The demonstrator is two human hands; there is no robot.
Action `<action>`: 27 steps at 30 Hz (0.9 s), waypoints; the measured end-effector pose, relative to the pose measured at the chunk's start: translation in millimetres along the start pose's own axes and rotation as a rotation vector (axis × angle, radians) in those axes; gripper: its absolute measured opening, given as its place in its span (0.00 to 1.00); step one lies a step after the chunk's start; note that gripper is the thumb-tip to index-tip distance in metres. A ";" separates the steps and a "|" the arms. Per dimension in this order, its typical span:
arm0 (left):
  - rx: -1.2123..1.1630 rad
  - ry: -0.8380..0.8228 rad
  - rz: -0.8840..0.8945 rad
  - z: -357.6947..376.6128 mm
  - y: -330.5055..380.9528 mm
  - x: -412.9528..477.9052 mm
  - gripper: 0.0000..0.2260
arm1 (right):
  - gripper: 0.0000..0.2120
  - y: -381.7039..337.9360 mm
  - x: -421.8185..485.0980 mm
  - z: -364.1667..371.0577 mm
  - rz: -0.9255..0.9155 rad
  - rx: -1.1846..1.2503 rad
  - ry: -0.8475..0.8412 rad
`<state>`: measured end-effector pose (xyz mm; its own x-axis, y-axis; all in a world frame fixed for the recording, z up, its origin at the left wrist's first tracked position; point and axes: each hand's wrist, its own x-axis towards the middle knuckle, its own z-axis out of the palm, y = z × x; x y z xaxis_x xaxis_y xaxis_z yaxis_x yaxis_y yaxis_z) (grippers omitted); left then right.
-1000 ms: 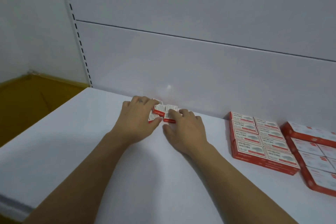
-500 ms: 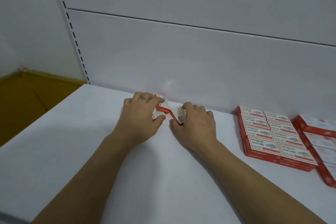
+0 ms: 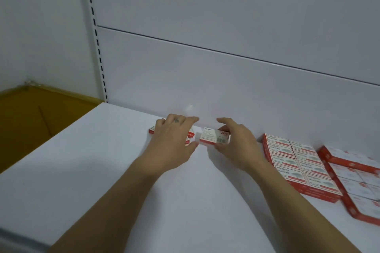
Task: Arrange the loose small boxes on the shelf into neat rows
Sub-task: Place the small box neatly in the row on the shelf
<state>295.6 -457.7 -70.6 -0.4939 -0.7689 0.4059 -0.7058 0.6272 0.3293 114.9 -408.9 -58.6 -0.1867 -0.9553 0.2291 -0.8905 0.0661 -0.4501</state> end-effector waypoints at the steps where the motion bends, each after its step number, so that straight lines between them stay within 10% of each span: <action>1: -0.005 -0.001 0.010 -2.0 5.4 -1.1 0.27 | 0.30 -0.1 -3.1 -8.4 -0.029 -0.011 -0.020; 20: -0.175 -0.117 0.129 13.3 64.4 -5.2 0.35 | 0.33 44.4 -70.7 -50.7 -0.091 0.122 0.146; 27: -0.418 0.010 0.134 14.4 61.8 -10.5 0.20 | 0.31 36.3 -73.9 -44.7 -0.119 0.132 0.177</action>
<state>249.8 -412.6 -66.8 -0.5606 -0.6777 0.4759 -0.3688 0.7188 0.5893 77.8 -323.0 -53.3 -0.1637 -0.8880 0.4297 -0.8507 -0.0935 -0.5173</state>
